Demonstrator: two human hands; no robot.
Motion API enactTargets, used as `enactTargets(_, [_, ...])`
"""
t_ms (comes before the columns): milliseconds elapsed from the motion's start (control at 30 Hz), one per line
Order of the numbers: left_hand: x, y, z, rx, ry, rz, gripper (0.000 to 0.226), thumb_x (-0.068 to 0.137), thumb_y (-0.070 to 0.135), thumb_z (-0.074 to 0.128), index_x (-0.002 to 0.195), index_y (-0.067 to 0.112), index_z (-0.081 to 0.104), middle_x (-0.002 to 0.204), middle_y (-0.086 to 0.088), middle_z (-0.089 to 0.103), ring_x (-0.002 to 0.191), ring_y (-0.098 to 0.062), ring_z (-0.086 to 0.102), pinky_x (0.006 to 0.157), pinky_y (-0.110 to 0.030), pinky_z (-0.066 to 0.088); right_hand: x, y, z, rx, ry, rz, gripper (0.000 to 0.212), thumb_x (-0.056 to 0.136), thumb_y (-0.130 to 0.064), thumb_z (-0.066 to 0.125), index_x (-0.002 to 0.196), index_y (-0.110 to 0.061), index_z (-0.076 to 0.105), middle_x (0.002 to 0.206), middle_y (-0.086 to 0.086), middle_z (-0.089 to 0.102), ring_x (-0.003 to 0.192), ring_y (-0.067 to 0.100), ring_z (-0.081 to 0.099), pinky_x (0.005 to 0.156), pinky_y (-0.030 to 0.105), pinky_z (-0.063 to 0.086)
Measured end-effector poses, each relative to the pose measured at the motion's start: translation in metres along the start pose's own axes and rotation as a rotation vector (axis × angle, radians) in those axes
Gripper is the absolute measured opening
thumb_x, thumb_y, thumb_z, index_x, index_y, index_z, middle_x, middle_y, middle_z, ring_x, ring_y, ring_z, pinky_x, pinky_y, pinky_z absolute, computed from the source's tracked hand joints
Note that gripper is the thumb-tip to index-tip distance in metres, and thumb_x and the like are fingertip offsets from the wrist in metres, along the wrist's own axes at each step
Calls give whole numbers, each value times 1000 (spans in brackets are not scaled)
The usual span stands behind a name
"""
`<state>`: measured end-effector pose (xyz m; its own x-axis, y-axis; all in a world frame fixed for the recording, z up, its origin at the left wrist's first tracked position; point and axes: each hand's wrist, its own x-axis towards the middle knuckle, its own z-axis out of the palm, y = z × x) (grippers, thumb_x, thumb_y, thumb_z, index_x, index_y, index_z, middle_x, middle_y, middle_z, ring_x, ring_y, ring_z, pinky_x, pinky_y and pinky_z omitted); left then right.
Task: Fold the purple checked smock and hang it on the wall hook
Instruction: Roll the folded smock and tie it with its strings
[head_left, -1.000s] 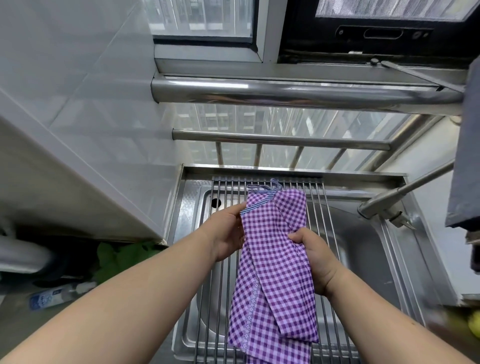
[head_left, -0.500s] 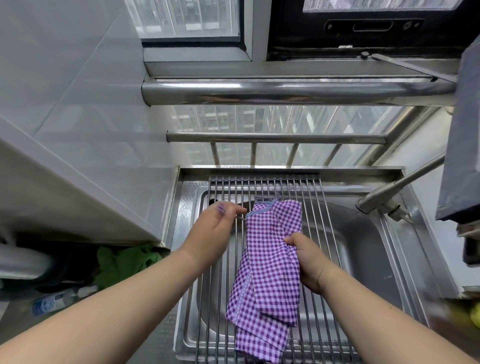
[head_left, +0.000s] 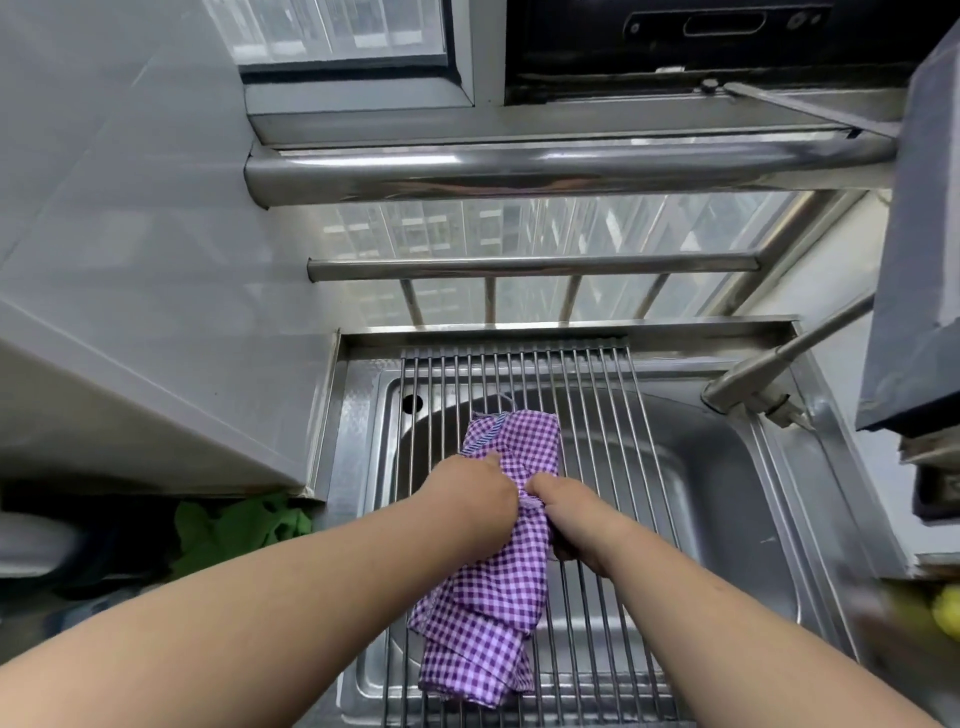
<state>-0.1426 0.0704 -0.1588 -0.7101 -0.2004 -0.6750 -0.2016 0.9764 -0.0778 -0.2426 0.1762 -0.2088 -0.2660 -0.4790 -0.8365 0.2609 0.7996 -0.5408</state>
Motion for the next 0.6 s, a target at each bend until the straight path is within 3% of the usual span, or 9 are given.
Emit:
enactTargets(67, [4,10,-5,-72,60,2,37,105,21,34,129,10,61,144,-22,51,102,-28,56,93,-49,54,0,1,-5,-86,34,1,33,103,-32,46,71,-21,44,52,-5,44,39,11,31,43,24,23])
enactTargets(133, [9,16,-4,-191,158,42,36,104,20,34,125,9,62,125,-13,53,96,-24,48,94,-47,52,0,1,-10,-166,60,-30,37,107,-28,47,71,-18,47,56,-3,46,40,10,34,42,23,27])
enactTargets(167, [13,16,-1,-229,172,62,38,104,20,34,129,10,60,128,-13,53,102,-25,49,97,-47,51,-1,0,-12,-247,60,-58,34,108,-23,46,76,-15,53,63,2,52,45,12,45,46,26,34])
enactTargets(233, [20,11,8,-264,105,65,47,105,21,34,149,13,48,155,-13,44,131,-31,49,112,-50,45,5,4,-16,-475,49,-109,27,110,-19,38,110,-9,63,94,15,66,81,29,66,66,34,44])
enactTargets(300, [24,5,16,-246,34,67,62,106,24,33,166,19,17,172,-8,21,151,-33,32,121,-53,36,9,5,-16,-655,56,-151,36,111,-26,34,131,-9,59,120,19,68,101,36,65,75,35,42])
enactTargets(333, [26,5,18,-239,30,67,66,107,26,33,167,22,8,173,-7,17,153,-33,29,121,-55,36,9,6,-17,-703,62,-163,38,110,-27,33,131,-9,60,123,19,68,102,35,64,77,36,43])
enactTargets(400, [30,5,19,-246,59,58,67,106,28,34,167,26,9,169,-8,27,146,-33,36,116,-55,41,2,5,-20,-783,90,-199,33,109,-19,36,125,-5,62,123,19,68,108,36,66,83,42,49])
enactTargets(500, [34,6,19,-265,99,55,63,106,38,32,164,42,9,147,-7,43,127,-30,48,104,-52,50,1,13,-32,-762,124,-209,23,107,-19,39,108,-11,61,114,12,70,103,31,67,84,40,51])
enactTargets(600, [36,5,14,-226,105,126,59,107,44,28,161,51,7,152,-6,37,129,-33,46,103,-54,50,6,22,-40,-790,173,-202,32,106,-26,37,118,-18,66,113,6,72,97,25,67,83,39,55])
